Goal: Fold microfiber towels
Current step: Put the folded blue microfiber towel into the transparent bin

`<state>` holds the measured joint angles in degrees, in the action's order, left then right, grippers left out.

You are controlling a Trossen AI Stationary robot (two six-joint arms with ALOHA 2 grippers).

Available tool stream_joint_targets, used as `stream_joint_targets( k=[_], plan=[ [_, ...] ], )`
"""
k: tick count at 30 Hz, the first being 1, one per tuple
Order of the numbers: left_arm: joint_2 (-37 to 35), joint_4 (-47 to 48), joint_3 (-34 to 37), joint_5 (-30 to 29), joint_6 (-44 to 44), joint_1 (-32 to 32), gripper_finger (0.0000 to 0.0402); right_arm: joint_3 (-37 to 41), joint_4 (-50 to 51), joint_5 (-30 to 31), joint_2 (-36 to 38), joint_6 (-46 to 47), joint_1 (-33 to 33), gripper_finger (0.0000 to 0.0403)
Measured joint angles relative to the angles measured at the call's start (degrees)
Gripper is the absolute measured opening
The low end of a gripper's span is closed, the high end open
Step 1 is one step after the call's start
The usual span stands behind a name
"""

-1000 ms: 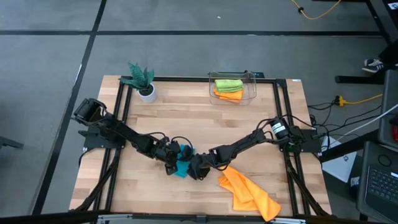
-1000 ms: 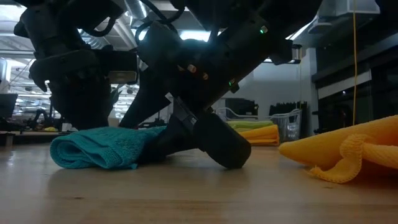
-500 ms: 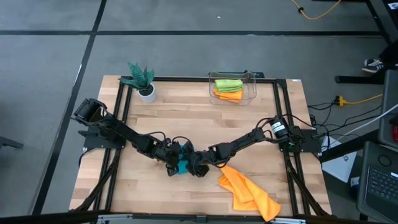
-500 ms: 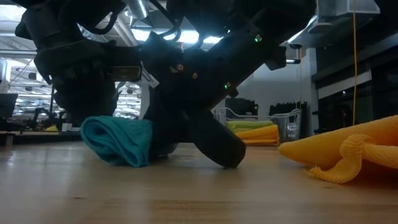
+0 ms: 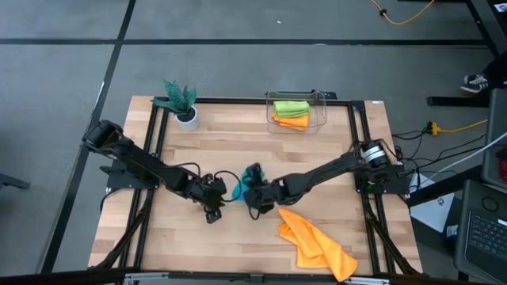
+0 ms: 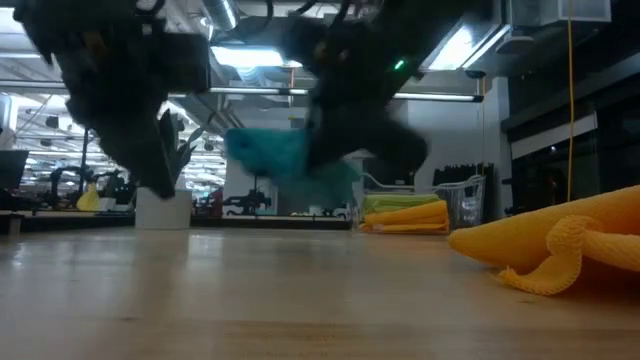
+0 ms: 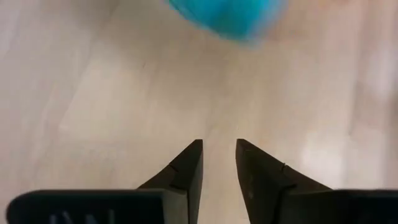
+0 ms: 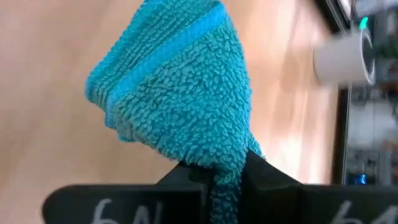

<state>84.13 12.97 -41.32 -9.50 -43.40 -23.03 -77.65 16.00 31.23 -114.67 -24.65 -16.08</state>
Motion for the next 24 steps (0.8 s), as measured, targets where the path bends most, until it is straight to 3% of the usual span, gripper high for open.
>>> stream_joint_targets(
  k=[7, 13, 16, 19, 24],
  plan=[
    [-2.90, -0.24, 0.00, -0.55, 0.04, -0.82, 0.0085, -0.09, 17.60, 8.61, 13.15, 6.75, 4.24, 0.0023],
    [-2.84, -0.01, 0.00, -0.87, 0.32, -0.78, 0.0085, -0.07, 26.01, 10.60, 21.40, 9.56, 14.84, 0.0023],
    [-2.84, -0.03, 0.00, -0.89, 0.48, -0.78, 0.0085, 0.29, 25.81, 10.15, 22.35, 9.34, 22.26, 0.0023],
    [-2.81, 0.01, 0.00, -1.80, 1.57, -0.78, 0.0085, 0.32, 25.64, 5.74, 21.90, 9.60, 30.71, 0.0023],
    [-2.81, -0.05, 0.00, -2.85, 4.86, -0.76, 0.0085, 0.33, 24.16, 0.73, 16.80, 12.59, 42.60, 0.0023]
  ],
)
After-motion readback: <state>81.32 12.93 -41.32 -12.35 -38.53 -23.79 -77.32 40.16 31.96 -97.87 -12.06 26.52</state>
